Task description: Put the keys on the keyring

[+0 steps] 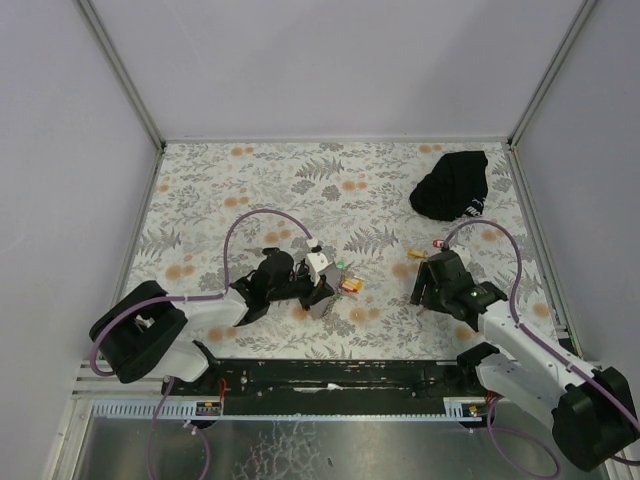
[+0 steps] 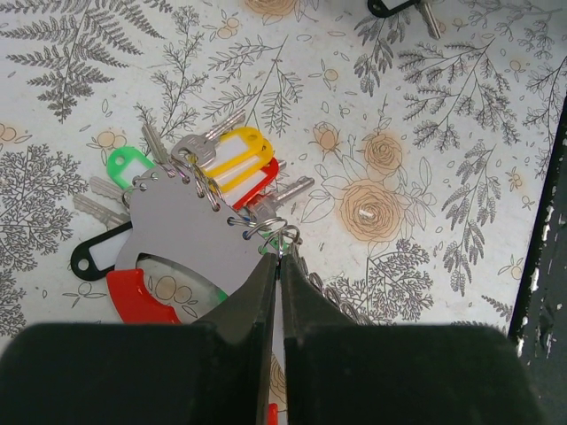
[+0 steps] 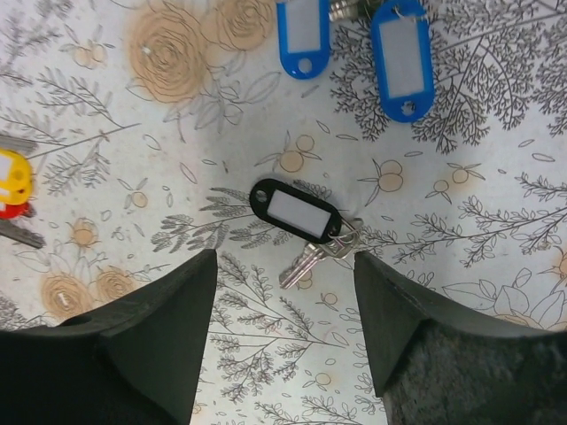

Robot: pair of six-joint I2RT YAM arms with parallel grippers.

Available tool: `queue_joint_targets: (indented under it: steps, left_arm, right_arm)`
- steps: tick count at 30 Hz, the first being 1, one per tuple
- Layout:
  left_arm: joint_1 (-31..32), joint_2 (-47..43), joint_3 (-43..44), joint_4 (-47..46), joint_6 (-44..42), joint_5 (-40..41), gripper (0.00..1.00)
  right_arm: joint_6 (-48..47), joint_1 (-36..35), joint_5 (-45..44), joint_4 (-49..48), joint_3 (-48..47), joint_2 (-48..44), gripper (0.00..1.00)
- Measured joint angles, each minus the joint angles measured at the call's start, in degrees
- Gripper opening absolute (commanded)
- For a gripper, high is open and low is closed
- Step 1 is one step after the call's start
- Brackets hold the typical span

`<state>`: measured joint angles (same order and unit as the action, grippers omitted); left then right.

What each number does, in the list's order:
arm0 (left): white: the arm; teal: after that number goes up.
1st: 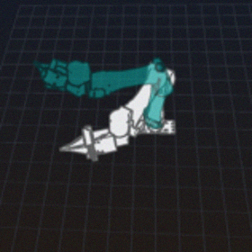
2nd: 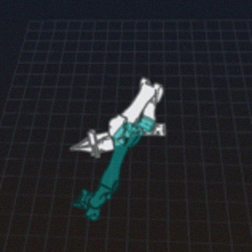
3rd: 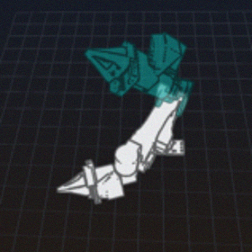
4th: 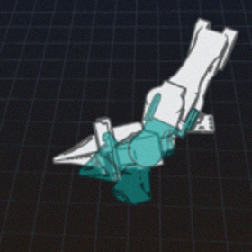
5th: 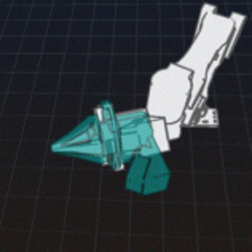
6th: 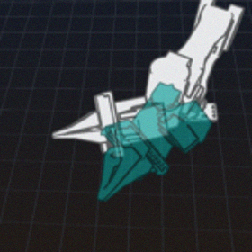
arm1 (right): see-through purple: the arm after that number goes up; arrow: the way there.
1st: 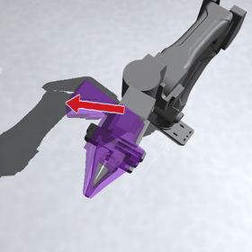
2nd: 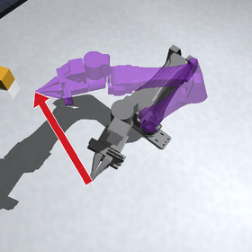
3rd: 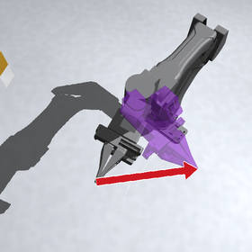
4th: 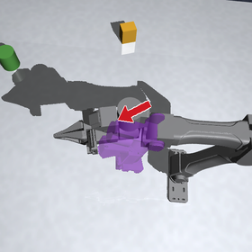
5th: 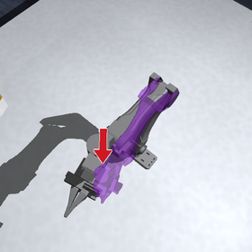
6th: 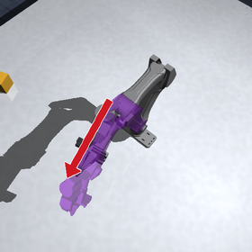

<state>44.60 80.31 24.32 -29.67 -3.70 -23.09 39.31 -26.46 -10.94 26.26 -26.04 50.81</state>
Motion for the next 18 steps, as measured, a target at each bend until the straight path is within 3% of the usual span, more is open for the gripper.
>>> queue_joint_targets:
  steps: [10, 18]
  left_arm:
    - [0.0, 0.0, 0.1, 0.0, 0.0, 0.0, 0.0]
    - [0.0, 0.0, 0.1, 0.1, 0.0, 0.0, 0.0]
  right_arm:
    - [3.0, 0.0, 0.1, -0.5, 2.5, 4.0, 0.65]
    - [2.1, 0.0, 0.1, -5.9, 2.4, 7.9, 0.47]
